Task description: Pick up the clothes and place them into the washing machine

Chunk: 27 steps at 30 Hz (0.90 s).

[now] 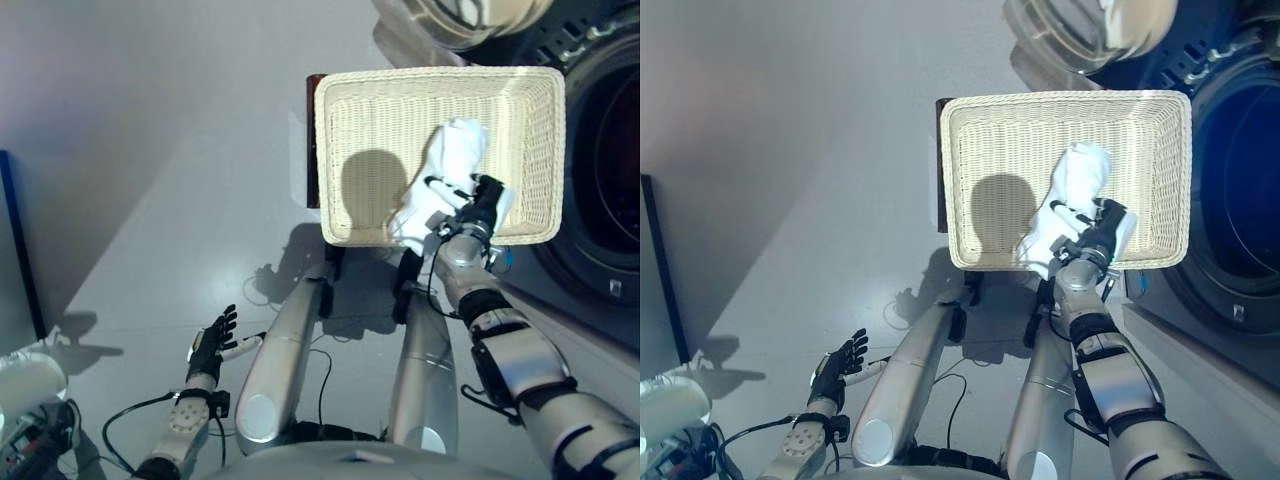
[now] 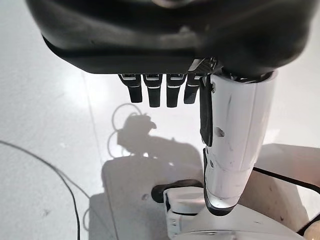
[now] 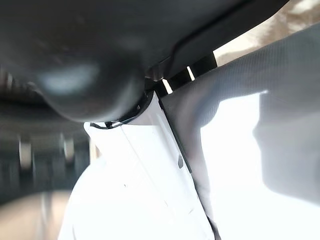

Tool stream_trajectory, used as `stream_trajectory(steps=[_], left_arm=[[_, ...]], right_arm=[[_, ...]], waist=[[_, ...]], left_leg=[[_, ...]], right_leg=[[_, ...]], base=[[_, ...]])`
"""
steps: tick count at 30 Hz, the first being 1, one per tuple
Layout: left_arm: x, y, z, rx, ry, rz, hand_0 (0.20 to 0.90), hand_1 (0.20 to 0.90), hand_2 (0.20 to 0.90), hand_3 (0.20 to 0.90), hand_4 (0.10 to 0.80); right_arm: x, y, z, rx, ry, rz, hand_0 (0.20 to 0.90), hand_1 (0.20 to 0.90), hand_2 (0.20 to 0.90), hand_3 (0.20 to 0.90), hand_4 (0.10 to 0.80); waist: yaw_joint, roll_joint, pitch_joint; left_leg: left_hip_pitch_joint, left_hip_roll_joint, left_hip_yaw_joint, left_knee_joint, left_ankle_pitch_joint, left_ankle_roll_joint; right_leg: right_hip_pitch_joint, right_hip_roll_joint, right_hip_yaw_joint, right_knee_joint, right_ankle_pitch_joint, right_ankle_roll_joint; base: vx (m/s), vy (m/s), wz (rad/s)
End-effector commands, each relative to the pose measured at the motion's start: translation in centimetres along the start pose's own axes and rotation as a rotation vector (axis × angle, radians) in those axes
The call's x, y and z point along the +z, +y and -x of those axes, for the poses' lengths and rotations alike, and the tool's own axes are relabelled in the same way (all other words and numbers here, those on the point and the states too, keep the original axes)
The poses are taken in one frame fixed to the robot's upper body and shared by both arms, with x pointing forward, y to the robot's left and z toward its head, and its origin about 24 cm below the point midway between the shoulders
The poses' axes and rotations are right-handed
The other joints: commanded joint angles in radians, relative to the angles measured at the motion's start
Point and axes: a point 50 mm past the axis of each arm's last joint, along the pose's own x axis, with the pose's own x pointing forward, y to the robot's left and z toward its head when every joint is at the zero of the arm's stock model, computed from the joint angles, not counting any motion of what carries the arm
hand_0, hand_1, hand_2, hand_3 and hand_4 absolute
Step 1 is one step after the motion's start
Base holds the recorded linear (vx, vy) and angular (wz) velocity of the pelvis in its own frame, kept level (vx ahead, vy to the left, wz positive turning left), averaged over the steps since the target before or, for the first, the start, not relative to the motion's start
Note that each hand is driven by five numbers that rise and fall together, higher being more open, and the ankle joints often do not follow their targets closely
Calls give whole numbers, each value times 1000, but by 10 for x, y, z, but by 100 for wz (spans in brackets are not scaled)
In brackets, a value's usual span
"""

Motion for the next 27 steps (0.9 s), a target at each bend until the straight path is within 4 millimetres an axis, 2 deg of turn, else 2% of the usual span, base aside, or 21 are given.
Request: stream_trajectory(steps=[1, 10, 11, 15, 23, 24, 25, 27], left_arm=[[-33, 1, 20, 28, 120, 23, 900, 900, 900, 900, 800], [-43, -20, 24, -27, 171, 65, 900, 900, 900, 900, 800], [-48, -24, 28, -33, 200, 70, 900, 900, 900, 900, 800], [-54, -33, 32, -58, 233, 87, 900, 900, 900, 900, 800], [-58, -38, 34, -73, 255, 87, 900, 900, 900, 900, 800], [-59, -38, 35, -71, 260, 91, 900, 900, 900, 900, 800], [-58, -39, 35, -72, 259, 91, 900, 900, 900, 900, 800], [-61, -39, 36, -71, 273, 88, 900, 900, 900, 900, 800]], right_arm=[[38, -22, -14, -46, -167, -192, 200, 200, 200, 200, 300], [40, -20, -12, -83, -126, -415, 200, 200, 200, 200, 300], [42, -17, -11, -103, -113, -497, 200, 200, 200, 200, 300], [48, -17, -11, -135, -106, -642, 200, 200, 200, 200, 300], [81, -25, -23, -181, -188, -709, 200, 200, 200, 200, 300], [94, -29, -27, -198, -221, -738, 200, 200, 200, 200, 300], [94, -28, -27, -199, -222, -738, 200, 200, 200, 200, 300], [111, -35, -32, -221, -269, -757, 200, 200, 200, 200, 300]], waist=[[-2, 59, -71], [-35, 98, -101], [-42, 108, -110], [-47, 127, -129], [-51, 157, -156], [-53, 167, -155], [-49, 166, -162], [-49, 177, -164]], left_leg=[[-49, -13, 12, -33, 17, -55], [-31, -4, 60, -22, -7, -46], [-29, 0, 71, -15, -15, -43], [-24, 7, 87, -16, -27, -40], [-13, 6, 97, -38, -32, -39], [-21, 14, 113, -49, 1, -33], [-12, 7, 98, -46, -30, -41], [-14, 15, 113, -69, 4, -37]], right_leg=[[47, 33, -36, -115, 53, -43], [38, 59, 27, -115, 57, -43], [34, 64, 41, -115, 57, -43], [31, 75, 68, -119, 56, -43], [24, 81, 88, -124, 54, -45], [11, 83, 82, -128, 83, -51], [19, 82, 90, -122, 54, -45], [11, 83, 85, -133, 82, -50]], base=[[30, 54, -41], [30, 51, -24], [37, 45, -35], [45, 35, -31], [16, 13, -13], [28, 10, -3], [34, 15, -2], [-12, -2, -5]])
